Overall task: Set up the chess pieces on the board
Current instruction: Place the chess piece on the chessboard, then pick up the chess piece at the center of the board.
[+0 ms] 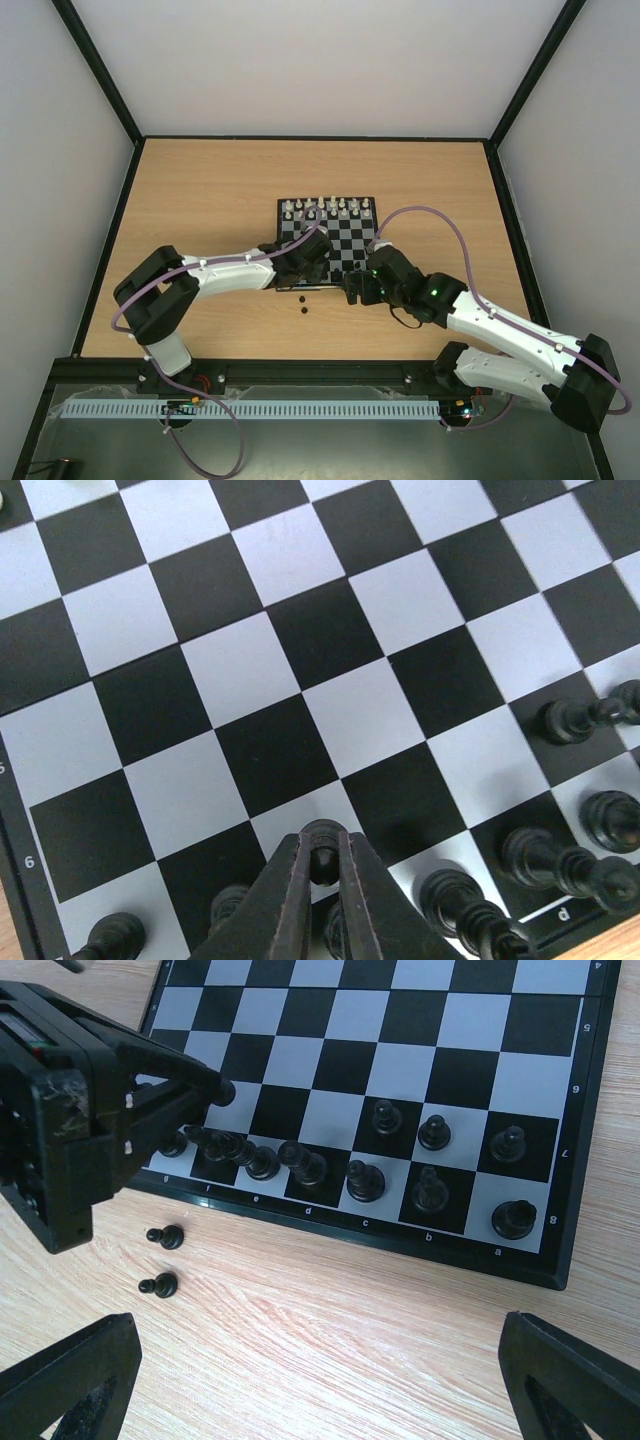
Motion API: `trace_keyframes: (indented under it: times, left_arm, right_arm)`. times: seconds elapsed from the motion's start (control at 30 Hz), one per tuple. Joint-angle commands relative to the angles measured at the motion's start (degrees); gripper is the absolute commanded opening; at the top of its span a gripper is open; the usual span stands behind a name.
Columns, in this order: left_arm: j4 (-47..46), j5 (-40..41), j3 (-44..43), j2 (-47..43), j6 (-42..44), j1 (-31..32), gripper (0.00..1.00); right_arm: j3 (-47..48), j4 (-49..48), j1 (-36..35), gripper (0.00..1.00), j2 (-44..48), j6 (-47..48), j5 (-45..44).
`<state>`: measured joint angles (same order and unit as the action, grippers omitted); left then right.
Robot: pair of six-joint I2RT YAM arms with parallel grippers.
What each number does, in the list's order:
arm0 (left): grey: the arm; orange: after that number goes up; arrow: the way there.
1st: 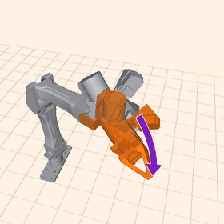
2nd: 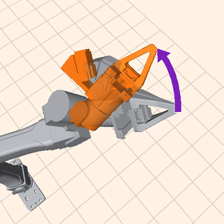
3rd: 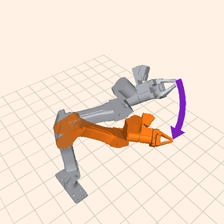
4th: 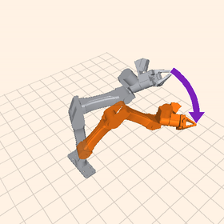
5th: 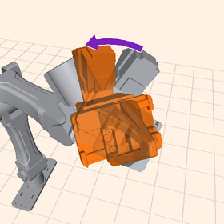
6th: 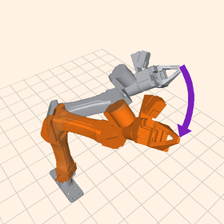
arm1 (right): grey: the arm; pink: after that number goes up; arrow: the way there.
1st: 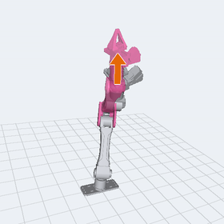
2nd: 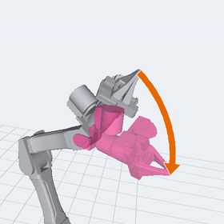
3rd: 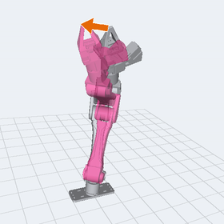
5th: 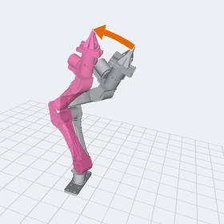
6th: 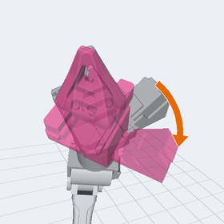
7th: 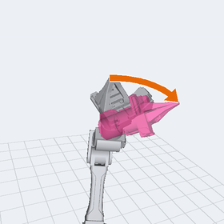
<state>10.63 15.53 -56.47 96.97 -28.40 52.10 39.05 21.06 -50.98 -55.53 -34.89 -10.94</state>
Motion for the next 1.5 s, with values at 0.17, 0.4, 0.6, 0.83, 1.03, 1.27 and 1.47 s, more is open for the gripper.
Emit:
trace_keyframes:
  times: [0.17, 0.4, 0.6, 0.83, 1.03, 1.27, 1.47]
  left_arm:
    - [-1.30, 1.57, 0.47, 2.41, -0.31, -0.32, 0.08]
    - [-0.99, 1.70, 0.42, 2.87, -0.57, -0.32, 0.09]
    - [-0.39, 1.78, 0.17, 2.36, -0.86, -0.32, 0.18]
    - [-0.05, 1.95, 0.09, 2.26, -1.12, -0.33, 0.19]
    - [-0.07, 2.60, -0.02, 0.61, -1.44, -0.28, 0.27]
    - [0.90, 3.72, -1.90, -3.66, -0.71, -0.06, 0.57]
    - [4.15, 5.45, -4.33, -8.82, -0.57, 0.56, 0.65]
  right_arm:
    - [-0.67, 0.11, -0.13, 0.99, -0.59, 0.73, 0.23]
    - [-0.68, 0.07, -0.09, 0.98, -0.64, 0.71, 0.39]
    - [-0.68, 0.01, -0.11, 0.99, -0.63, 0.71, 0.39]
    - [-0.76, -0.05, -0.14, 0.99, -0.72, 0.79, 0.56]
    - [-0.73, -0.10, -0.13, 0.99, -0.72, 0.81, 0.64]
    - [-0.68, -0.05, -0.09, 0.99, -0.63, 0.81, 0.66]
    - [-0.56, 0.10, -0.16, 0.99, -0.97, 0.84, 0.66]
